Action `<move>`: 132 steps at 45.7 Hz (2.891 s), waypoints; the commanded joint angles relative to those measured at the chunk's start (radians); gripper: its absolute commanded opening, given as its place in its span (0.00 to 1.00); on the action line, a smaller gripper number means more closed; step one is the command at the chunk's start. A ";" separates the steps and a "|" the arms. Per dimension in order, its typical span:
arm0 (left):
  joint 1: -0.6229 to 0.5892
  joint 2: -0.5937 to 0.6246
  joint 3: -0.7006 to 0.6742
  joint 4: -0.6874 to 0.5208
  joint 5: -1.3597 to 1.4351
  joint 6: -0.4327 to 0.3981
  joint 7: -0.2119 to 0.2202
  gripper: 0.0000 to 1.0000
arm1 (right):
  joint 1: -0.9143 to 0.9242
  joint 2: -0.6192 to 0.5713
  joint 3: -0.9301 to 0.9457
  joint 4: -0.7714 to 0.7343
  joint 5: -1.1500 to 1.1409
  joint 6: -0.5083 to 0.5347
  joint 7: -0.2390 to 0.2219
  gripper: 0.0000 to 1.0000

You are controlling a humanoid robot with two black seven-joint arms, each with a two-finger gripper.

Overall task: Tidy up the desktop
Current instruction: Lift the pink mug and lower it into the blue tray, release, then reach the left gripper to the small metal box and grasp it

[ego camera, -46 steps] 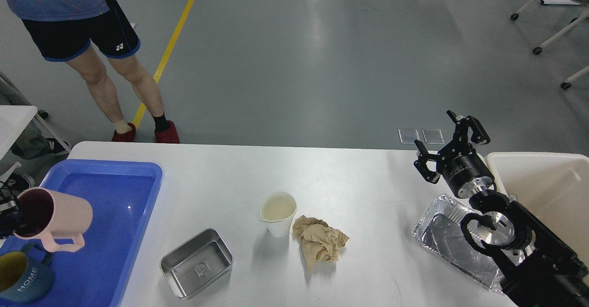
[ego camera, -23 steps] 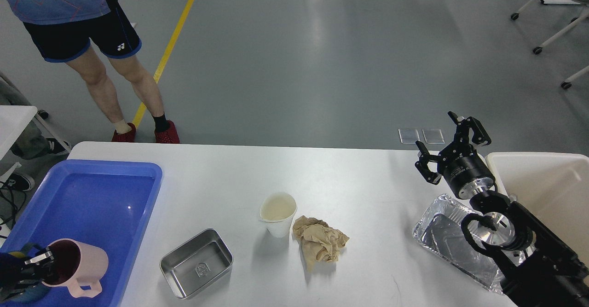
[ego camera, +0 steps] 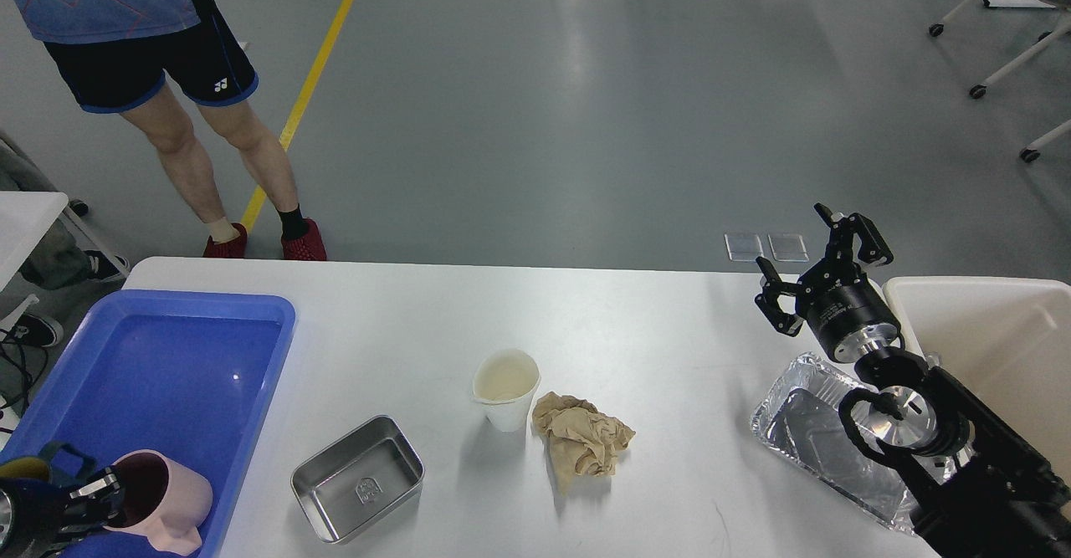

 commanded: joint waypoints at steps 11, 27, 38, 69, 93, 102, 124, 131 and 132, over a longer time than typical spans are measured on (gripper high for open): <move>-0.006 0.013 -0.006 -0.001 -0.051 0.000 0.000 0.60 | 0.000 0.003 -0.001 0.000 0.000 0.000 0.000 1.00; -0.017 0.121 -0.238 -0.041 -0.065 -0.150 0.000 0.80 | 0.002 0.014 -0.003 0.001 0.000 0.000 0.000 1.00; -0.074 0.265 -0.350 -0.130 -0.065 -0.279 0.000 0.80 | 0.003 0.018 -0.003 0.001 0.000 0.000 0.000 1.00; -0.146 0.092 -0.408 -0.119 -0.065 -0.351 0.001 0.80 | -0.009 0.041 -0.003 0.011 0.000 -0.003 0.000 1.00; 0.146 -0.160 -0.350 -0.066 -0.045 -0.150 0.014 0.80 | -0.005 0.032 -0.001 0.001 0.000 -0.002 0.000 1.00; 0.167 -0.220 -0.351 -0.040 -0.043 -0.137 0.012 0.80 | -0.003 0.034 -0.001 0.000 0.000 -0.002 0.000 1.00; 0.212 -0.379 -0.314 0.072 0.020 -0.012 0.003 0.63 | -0.012 0.032 -0.001 0.003 0.000 -0.002 0.000 1.00; 0.227 -0.388 -0.313 0.074 0.020 -0.012 0.003 0.34 | -0.012 0.032 -0.001 0.003 0.000 -0.002 0.000 1.00; 0.229 -0.391 -0.313 0.074 0.020 -0.012 0.003 0.32 | -0.012 0.032 -0.001 0.003 0.000 -0.002 0.000 1.00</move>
